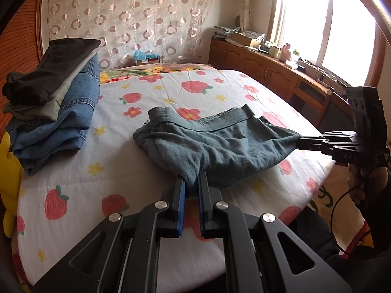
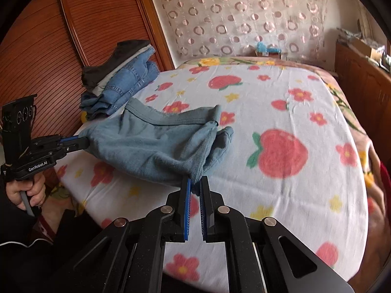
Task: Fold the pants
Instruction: 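Hold the pants edge with the right tool while opening the left tool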
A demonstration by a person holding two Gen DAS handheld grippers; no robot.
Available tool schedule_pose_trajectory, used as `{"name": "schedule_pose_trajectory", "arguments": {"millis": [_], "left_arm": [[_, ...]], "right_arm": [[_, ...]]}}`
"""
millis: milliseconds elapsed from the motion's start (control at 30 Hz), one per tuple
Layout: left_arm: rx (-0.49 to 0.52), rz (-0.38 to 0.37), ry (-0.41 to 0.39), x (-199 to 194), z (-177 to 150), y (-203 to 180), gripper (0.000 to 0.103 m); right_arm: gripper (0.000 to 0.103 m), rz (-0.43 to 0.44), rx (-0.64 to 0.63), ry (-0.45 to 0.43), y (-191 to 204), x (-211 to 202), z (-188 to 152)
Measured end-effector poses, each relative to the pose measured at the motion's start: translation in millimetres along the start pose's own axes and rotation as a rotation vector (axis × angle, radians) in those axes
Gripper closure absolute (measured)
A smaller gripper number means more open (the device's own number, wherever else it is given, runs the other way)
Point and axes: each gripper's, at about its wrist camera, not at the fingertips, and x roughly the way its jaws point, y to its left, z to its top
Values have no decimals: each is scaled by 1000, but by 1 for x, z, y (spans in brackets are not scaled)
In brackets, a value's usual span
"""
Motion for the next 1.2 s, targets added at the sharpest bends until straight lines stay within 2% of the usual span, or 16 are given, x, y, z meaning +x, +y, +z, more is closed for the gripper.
{"name": "schedule_pose_trajectory", "arguments": {"millis": [467,800,900,1000,1067,1133,1200], "left_arm": [[7,-17,25,-11,-12,-12,93],[8,-24,75,5,-23,-10,92],[3,-21,67,3,-22,-8,84],[3,-11,50,0,-19,-4,69],[-10,-11,36,-3,-16,-1,54],[-21,-12,27,-4,-13,3,52],[-27,-1,24,-2,-10,8,40]], "right_arm": [[96,-21,-18,-1,8,-24,-6],[97,-43,-24,66,10,-8,-20],[97,-43,-14,72,10,-9,-20],[97,-40,-11,66,10,-12,-17],[97,-41,-15,62,11,-13,-15],[96,-42,-23,63,11,-14,-14],[96,-45,-26,64,11,-14,-14]]}}
